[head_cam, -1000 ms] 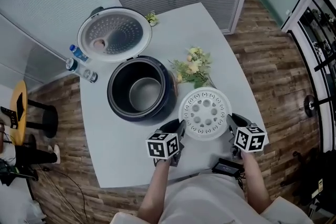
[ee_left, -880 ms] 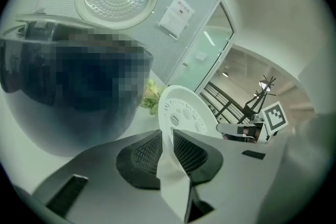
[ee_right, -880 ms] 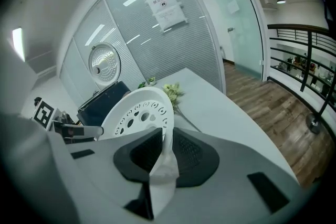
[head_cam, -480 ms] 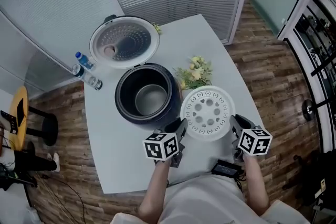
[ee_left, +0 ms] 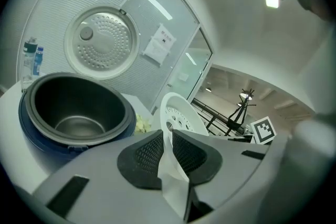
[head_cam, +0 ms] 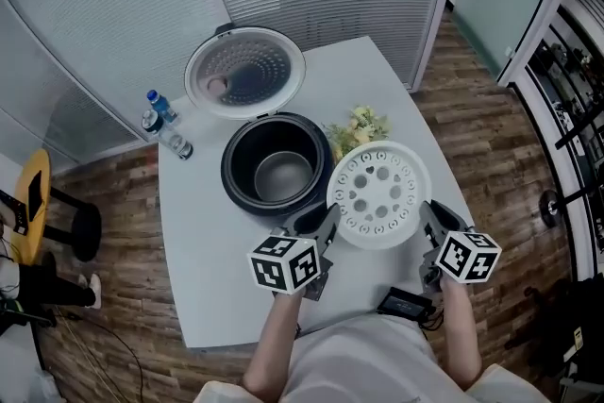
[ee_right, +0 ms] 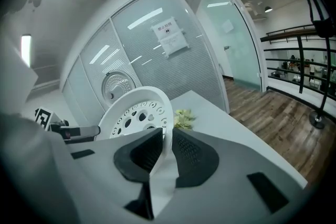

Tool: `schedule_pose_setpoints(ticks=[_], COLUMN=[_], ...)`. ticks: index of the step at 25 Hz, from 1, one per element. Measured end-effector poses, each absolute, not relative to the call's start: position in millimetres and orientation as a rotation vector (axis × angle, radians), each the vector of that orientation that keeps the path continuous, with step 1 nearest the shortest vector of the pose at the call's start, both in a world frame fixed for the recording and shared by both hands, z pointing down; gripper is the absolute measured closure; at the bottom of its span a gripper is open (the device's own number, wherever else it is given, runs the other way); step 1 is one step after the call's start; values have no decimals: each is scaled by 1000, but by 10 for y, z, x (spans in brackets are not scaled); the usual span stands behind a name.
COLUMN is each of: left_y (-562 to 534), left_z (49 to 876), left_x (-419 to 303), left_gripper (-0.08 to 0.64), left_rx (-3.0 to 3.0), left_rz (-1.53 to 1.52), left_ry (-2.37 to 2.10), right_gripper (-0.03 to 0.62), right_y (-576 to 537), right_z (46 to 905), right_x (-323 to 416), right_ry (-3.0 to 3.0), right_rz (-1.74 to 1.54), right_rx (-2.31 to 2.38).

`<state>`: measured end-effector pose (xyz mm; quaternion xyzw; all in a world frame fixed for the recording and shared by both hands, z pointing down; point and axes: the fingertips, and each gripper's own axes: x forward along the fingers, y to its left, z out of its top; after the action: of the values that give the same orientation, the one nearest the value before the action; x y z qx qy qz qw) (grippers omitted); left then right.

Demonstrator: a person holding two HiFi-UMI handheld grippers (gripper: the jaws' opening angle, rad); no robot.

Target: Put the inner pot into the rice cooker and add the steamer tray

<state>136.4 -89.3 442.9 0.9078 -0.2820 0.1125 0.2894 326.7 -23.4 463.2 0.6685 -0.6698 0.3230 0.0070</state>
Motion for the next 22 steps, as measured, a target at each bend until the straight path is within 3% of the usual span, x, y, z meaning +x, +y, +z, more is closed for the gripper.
schedule_pose_setpoints(ticks=[22], left_y=[-1212], left_z=[4042], left_x=[208], left_gripper=[505], left_rx=[2398], left_rz=[188], left_ry=[-974], right_gripper=[526], right_y=[-873], right_z=[3992], right_x=[2201], right_ry=[-2368], right_rz=[845], right_rx=[1904])
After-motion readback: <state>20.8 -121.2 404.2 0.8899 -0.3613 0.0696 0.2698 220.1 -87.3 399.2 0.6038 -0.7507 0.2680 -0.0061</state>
